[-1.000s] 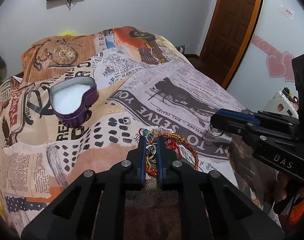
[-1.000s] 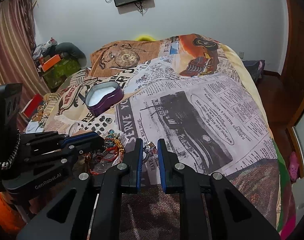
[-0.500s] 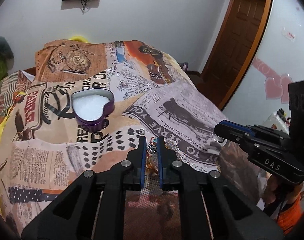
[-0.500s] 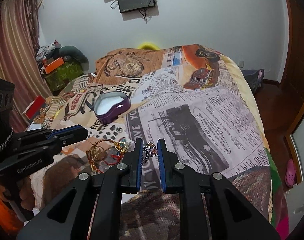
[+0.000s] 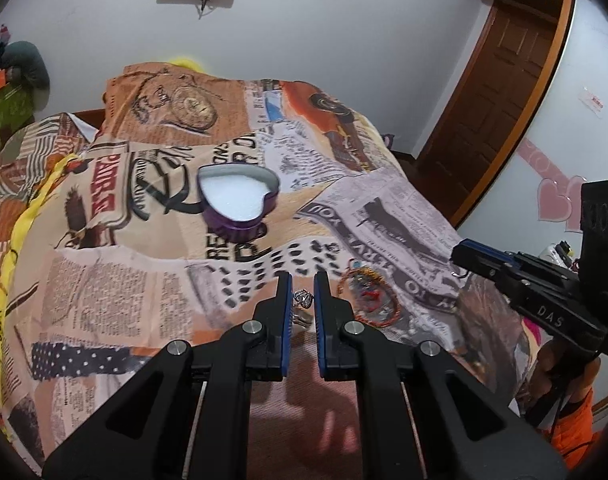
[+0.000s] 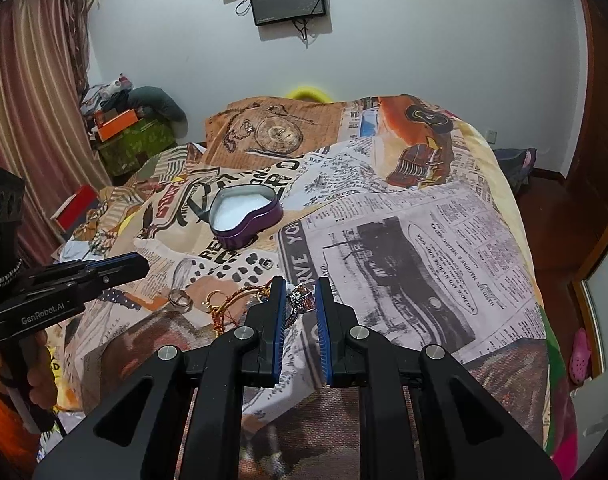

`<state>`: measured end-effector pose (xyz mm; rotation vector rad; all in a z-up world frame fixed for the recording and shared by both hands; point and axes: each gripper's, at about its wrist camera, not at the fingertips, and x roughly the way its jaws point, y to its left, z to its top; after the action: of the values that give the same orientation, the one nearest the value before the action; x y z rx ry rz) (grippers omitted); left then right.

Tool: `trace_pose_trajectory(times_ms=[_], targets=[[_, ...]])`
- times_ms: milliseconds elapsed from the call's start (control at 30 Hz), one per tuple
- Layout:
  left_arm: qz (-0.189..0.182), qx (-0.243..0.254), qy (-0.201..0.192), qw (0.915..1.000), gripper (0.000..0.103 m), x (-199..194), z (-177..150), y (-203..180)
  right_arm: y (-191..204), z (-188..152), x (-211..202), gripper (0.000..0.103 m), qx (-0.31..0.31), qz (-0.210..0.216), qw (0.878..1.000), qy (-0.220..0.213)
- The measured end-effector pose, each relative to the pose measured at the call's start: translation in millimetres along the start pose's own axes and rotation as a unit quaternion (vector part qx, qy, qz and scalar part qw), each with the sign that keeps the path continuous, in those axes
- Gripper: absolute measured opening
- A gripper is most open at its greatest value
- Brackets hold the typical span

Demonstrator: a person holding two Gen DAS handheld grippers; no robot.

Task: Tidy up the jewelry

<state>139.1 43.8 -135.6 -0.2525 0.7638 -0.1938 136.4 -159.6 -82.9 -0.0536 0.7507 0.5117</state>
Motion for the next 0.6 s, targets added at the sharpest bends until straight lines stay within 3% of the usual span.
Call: trace_pose_trajectory(times_ms=[433, 600], targets=[[0.053, -0.024, 0.049, 0.9971, 0.009, 29.0, -26.4, 34.2, 9.6, -2.3, 10.7, 0.013, -0.013, 0.001, 1.0, 0.014], [0.055, -0.027, 0.044, 0.9971, 0.009, 28.0, -25.4, 39.0, 9.6, -2.7, 14.9, 0.013, -0.015, 0.0, 1.0, 0.02]])
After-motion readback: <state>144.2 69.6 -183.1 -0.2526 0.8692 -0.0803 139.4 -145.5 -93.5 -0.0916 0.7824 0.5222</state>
